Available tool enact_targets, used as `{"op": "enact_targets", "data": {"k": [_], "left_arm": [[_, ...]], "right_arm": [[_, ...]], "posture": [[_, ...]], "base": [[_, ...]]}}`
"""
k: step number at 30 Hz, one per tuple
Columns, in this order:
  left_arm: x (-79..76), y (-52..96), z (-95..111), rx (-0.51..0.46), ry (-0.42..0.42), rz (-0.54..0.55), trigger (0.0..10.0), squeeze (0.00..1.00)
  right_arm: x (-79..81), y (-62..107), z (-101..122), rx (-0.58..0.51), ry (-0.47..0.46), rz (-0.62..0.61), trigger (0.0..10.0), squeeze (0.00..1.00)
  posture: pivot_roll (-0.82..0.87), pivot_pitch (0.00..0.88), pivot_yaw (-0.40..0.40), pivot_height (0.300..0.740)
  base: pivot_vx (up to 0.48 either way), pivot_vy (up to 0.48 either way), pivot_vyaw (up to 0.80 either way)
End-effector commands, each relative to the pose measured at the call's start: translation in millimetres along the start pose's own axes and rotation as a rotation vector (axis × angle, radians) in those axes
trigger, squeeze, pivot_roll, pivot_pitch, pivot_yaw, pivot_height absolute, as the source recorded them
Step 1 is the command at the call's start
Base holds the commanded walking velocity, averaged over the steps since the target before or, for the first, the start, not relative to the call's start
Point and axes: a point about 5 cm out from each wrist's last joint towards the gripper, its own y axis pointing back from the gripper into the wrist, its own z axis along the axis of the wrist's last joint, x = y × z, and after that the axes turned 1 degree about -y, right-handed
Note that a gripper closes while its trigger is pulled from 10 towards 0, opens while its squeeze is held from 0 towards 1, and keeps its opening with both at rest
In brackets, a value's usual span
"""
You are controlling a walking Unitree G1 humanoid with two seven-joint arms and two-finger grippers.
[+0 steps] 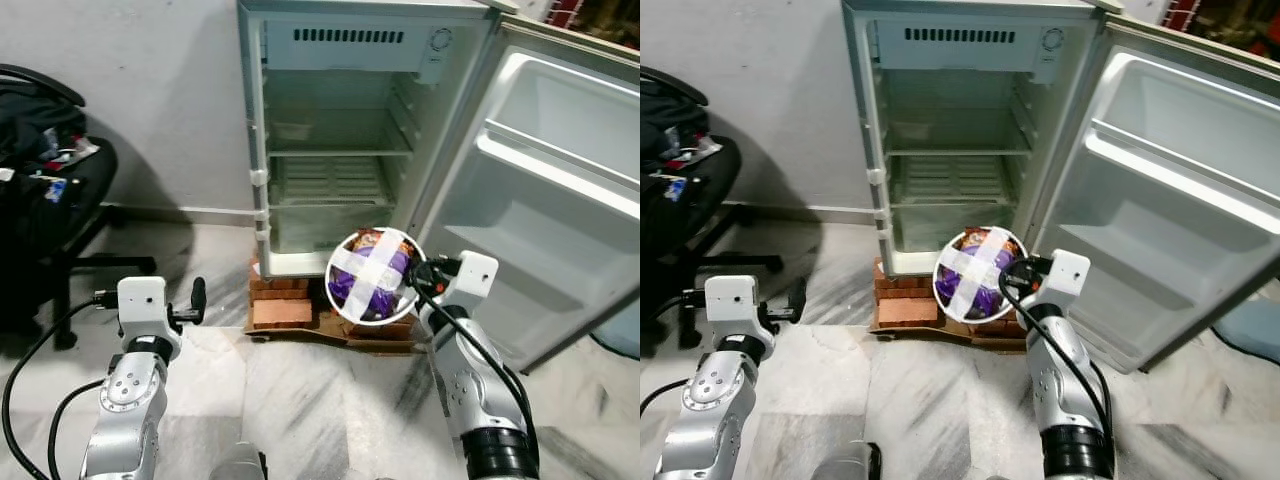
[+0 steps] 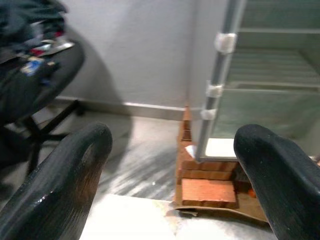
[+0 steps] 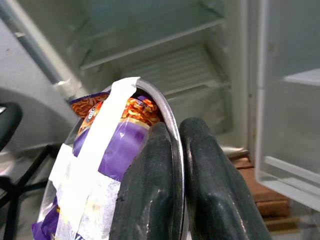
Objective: Restocking fridge
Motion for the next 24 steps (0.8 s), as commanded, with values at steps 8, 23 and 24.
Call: {"op": "enact_targets", "data": {"k": [8, 23, 24], "left_arm": [[1.7, 0.7, 3.6, -0.020, -0.015, 0.016, 10.0, 0.00], [0.5, -0.4, 2.3, -0.012, -0.026, 0.010, 10.0, 0.00], [0.3, -0.5, 2.3, -0.012, -0.025, 0.010, 10.0, 0.00]], "right_arm": [[3.2, -3.7, 6.9, -0.022, 0.006, 0.029, 10.0, 0.00], [7.1, -4.8, 9.2, -0.043, 0.068, 0.061, 10.0, 0.00], [7.3, -4.9, 9.4, -0.044, 0.065, 0.061, 10.0, 0.00]], "posture": [[0.12, 0.057, -0.055, 0.740], [0.12, 0.053, -0.054, 0.740], [0.12, 0.053, -0.054, 0.740]], "base": [[0.285, 0.000, 0.34], [0.369, 0.000, 0.00], [0.416, 0.000, 0.00]]}}
